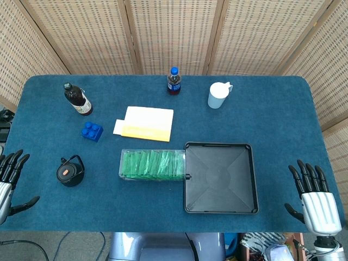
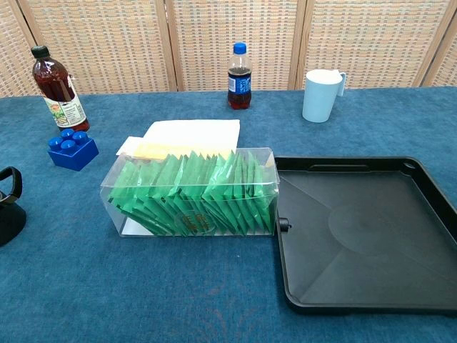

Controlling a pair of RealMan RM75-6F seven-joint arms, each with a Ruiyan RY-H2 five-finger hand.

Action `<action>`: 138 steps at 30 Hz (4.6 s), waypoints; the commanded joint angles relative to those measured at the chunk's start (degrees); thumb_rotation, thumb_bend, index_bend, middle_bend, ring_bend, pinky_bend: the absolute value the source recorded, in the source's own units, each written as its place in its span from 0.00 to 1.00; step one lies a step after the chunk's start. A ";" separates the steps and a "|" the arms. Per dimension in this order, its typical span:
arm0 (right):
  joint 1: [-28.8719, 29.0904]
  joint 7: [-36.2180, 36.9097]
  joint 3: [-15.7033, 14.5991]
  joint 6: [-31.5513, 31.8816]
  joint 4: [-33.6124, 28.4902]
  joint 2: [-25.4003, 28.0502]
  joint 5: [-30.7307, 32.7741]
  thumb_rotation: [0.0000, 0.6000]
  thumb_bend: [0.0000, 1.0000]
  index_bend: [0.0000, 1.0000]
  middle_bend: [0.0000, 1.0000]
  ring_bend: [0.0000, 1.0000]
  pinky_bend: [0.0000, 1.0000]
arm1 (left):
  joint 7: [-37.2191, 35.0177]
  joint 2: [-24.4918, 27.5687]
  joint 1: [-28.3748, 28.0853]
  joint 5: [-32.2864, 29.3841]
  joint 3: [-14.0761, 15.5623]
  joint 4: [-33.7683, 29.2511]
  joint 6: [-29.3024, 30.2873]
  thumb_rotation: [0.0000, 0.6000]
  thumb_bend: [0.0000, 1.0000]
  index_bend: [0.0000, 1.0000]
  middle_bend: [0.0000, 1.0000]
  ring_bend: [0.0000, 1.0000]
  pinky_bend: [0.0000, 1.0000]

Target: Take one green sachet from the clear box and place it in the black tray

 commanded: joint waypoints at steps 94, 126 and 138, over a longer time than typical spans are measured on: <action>61.33 -16.00 13.70 -35.13 7.76 -29.21 52.98 1.00 0.59 0.33 0.00 0.00 0.00 | -2.27 -1.37 -3.59 -10.98 -4.36 3.35 -7.43 1.00 0.05 0.00 0.00 0.00 0.00; 66.70 -19.99 18.66 -36.91 14.83 -29.20 68.30 1.00 1.00 0.59 0.02 0.00 0.00 | -4.40 -0.96 -4.28 -11.98 -4.53 3.88 -8.95 1.00 0.05 0.00 0.00 0.00 0.00; 64.56 -14.72 17.74 -32.41 14.98 -29.49 57.88 1.00 0.18 0.00 0.00 0.00 0.00 | -4.49 -0.91 -4.34 -11.88 -4.48 3.82 -8.93 1.00 0.05 0.00 0.00 0.00 0.00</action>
